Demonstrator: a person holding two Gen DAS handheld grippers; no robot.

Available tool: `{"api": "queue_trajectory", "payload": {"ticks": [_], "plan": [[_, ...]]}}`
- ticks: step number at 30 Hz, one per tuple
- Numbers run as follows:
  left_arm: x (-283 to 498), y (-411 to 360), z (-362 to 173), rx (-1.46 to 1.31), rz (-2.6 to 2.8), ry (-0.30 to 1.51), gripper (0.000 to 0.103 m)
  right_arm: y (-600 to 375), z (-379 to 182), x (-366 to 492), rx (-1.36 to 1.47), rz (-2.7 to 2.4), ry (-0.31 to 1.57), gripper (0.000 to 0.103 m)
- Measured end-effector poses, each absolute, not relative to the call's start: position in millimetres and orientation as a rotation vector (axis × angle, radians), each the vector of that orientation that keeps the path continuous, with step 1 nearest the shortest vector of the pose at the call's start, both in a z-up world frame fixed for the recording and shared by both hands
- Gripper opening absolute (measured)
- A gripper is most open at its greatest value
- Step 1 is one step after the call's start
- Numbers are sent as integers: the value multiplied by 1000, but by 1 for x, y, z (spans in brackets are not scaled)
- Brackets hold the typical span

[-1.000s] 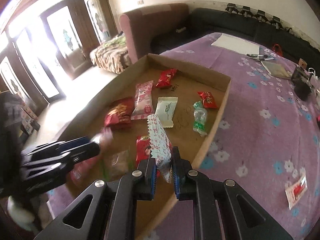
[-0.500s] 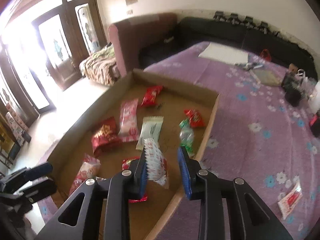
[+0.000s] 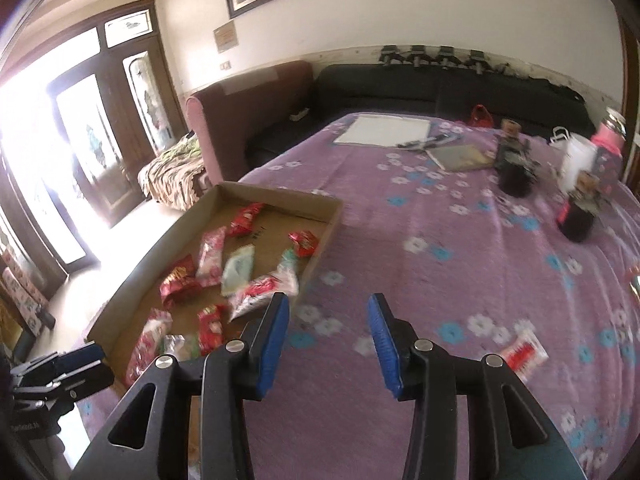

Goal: Organize snacks
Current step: 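Grasp the white ALL'S WELL packet with the left tool while the right tool grasps a red gold-print packet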

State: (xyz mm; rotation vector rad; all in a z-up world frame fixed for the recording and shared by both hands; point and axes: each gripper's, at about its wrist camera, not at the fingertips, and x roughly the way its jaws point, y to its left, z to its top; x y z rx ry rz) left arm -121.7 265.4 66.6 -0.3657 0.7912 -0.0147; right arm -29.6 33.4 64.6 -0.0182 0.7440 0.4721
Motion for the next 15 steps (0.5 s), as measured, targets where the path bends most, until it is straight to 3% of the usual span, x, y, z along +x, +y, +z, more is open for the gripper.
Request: {"api": "queue_trajectory", "payload": {"ticks": [15], "plan": [[-128, 160, 74, -19, -28, 793, 66, -99, 49, -68, 42, 324, 735, 51]]}}
